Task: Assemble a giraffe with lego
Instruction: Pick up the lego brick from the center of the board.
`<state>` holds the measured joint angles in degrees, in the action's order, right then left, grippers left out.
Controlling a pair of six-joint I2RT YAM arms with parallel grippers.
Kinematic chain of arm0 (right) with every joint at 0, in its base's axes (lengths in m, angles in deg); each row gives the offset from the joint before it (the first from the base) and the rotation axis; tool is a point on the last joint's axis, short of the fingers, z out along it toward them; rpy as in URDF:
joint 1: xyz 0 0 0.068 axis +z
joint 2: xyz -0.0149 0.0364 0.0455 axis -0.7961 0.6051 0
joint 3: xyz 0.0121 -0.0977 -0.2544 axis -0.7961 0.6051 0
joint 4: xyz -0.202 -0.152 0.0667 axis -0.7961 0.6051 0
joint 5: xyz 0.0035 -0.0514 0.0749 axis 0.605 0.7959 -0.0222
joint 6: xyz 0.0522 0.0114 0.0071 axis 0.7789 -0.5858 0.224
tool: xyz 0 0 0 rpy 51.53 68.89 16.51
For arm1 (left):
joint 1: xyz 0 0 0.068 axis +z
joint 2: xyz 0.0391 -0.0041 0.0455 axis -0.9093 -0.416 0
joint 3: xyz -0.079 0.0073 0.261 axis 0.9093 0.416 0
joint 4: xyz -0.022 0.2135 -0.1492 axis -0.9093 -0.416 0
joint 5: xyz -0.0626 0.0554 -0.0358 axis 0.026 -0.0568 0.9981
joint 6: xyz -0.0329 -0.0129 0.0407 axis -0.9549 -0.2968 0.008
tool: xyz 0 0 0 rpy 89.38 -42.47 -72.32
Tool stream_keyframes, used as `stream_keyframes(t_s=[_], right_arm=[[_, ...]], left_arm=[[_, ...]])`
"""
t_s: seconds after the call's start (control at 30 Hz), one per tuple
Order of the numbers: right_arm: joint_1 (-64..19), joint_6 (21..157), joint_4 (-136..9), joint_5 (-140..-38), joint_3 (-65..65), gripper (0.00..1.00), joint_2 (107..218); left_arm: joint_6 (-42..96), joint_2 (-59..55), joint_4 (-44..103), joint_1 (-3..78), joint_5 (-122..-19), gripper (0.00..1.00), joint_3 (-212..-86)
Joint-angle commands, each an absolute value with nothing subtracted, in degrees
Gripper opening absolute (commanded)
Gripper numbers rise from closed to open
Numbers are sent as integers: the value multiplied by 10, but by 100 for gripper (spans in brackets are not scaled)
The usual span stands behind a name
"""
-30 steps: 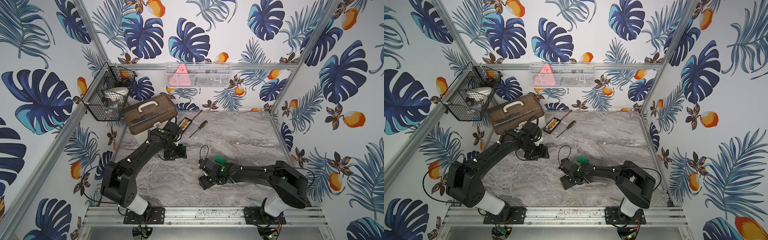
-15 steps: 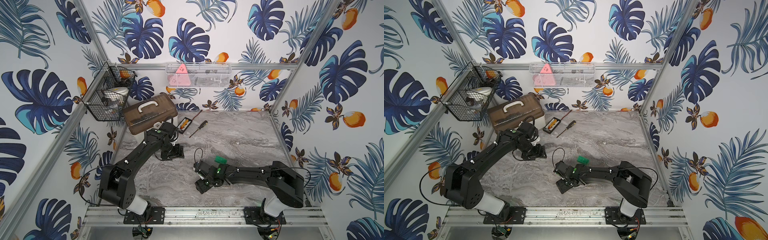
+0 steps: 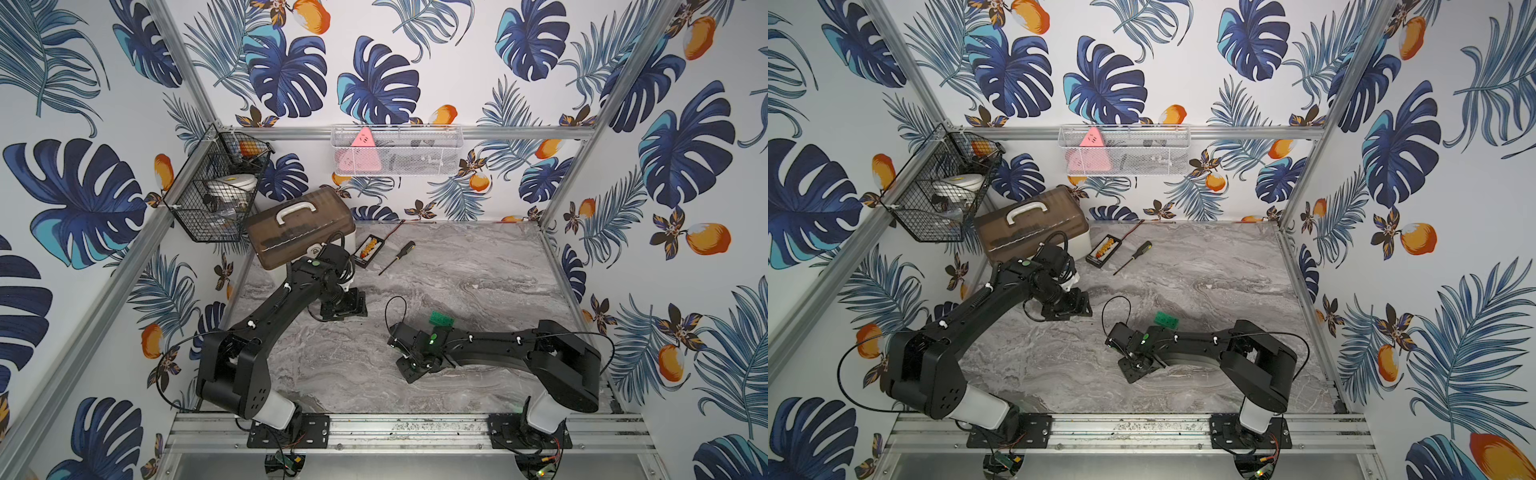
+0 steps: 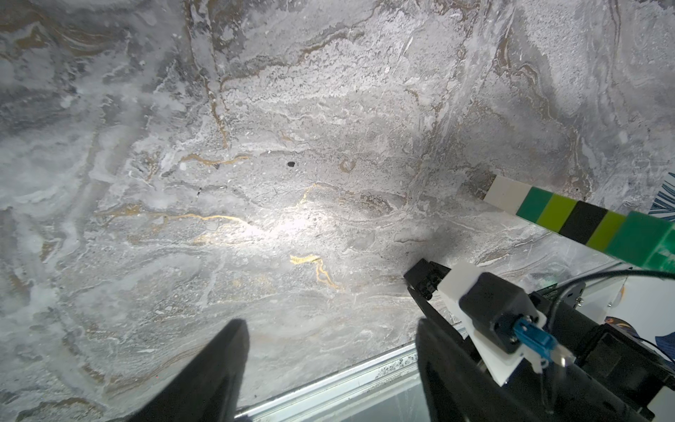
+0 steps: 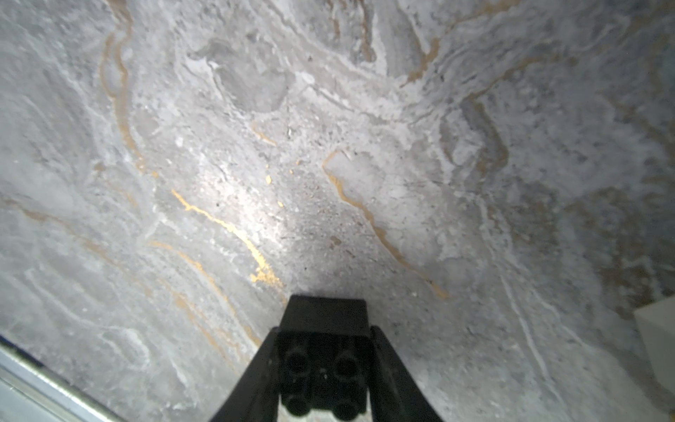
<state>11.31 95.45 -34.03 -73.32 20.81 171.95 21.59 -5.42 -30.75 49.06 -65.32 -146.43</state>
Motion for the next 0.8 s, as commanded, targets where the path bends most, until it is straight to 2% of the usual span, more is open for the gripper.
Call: stream_keyframes(t_s=[0.0,0.23,0.4,0.53,0.67,0.77], right_arm=[[114,960,-326,-727,208,35,1715],[116,962,-270,-717,178,24,1673],[114,915,-125,-713,74,20,1597],[107,848,31,-712,-46,20,1593],[63,792,112,-732,-102,19,1588],[-8,728,134,-762,-113,14,1580]], left_arm=[[225,-50,-308,492,-647,78,-1460],[224,-44,-310,492,-648,78,-1457],[232,-38,-315,492,-658,78,-1462],[245,-35,-323,492,-662,78,-1471],[251,-32,-321,487,-651,78,-1474],[250,-36,-314,470,-646,78,-1475]])
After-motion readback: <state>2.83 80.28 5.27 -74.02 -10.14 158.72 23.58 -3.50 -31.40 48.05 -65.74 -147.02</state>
